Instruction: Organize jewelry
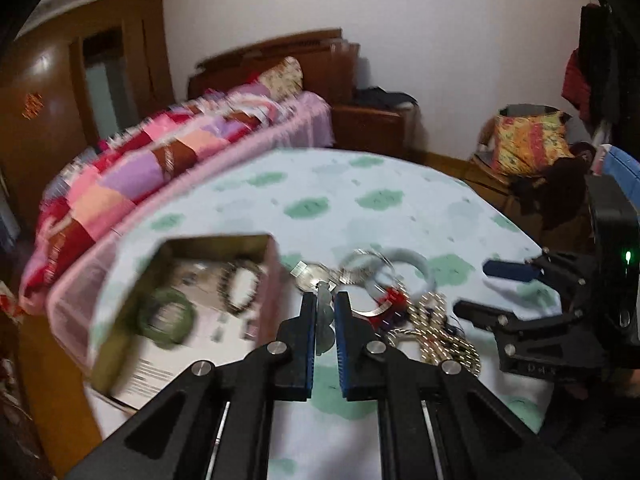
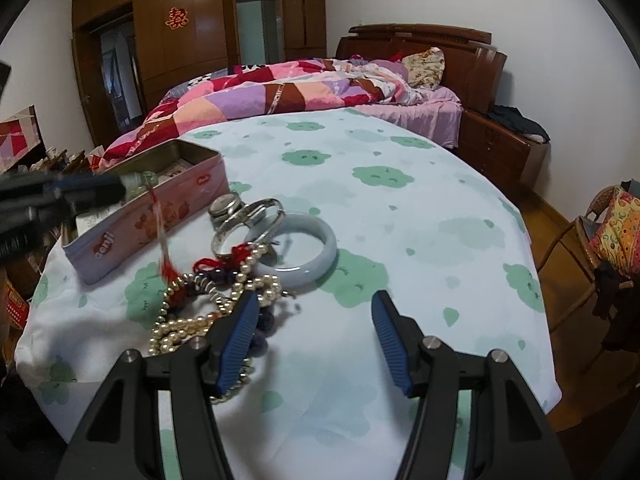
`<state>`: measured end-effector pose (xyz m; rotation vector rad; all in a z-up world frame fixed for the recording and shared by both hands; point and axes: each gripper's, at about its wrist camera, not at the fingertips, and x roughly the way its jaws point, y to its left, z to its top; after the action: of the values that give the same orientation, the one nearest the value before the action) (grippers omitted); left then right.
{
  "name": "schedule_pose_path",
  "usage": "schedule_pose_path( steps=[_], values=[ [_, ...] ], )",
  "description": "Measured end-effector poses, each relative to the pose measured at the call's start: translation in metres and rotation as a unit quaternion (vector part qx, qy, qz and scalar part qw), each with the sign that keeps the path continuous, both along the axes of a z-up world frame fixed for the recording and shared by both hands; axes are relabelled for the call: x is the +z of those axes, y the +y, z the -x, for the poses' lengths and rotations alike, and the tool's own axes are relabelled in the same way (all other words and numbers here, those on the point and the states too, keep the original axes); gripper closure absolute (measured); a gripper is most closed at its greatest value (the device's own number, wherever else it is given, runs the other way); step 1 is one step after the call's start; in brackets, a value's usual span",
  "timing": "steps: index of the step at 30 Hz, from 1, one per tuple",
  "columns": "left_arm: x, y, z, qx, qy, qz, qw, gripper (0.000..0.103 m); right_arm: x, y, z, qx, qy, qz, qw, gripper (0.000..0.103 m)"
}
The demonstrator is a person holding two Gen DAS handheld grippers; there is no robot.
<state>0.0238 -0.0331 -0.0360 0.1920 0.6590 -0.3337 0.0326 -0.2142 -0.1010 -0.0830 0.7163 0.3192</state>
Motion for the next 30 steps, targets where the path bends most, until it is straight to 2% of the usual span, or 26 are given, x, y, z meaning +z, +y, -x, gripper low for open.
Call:
schedule_pose_path(
  steps=[8,13,18,22,30],
  values=[
    [0.001,0.013,-0.002,0.015,0.000,0.001,0.9999,0.095,0.003,0.023,0.003,0.031,-0.002,0.009,0.999,0.043],
    [-0.003,0.015,-0.001,0.015,0.007,0.006,0.9998,0.095,0.000,0.037,0.008,0.064,0.006,0.020,0.998,0.064],
    [-0.006,0.017,0.000,0.016,0.012,0.009,0.9998,0.095,-0.004,0.041,0.008,0.071,0.012,0.026,0.997,0.066],
    [-0.008,0.017,0.001,0.014,0.015,0.009,0.9997,0.095,-0.009,0.040,0.007,0.076,0.026,0.027,0.996,0.077],
    [-0.009,0.019,0.004,0.017,0.016,0.011,0.9997,0.095,-0.004,0.020,0.015,0.069,0.044,0.009,0.997,0.078]
  ],
)
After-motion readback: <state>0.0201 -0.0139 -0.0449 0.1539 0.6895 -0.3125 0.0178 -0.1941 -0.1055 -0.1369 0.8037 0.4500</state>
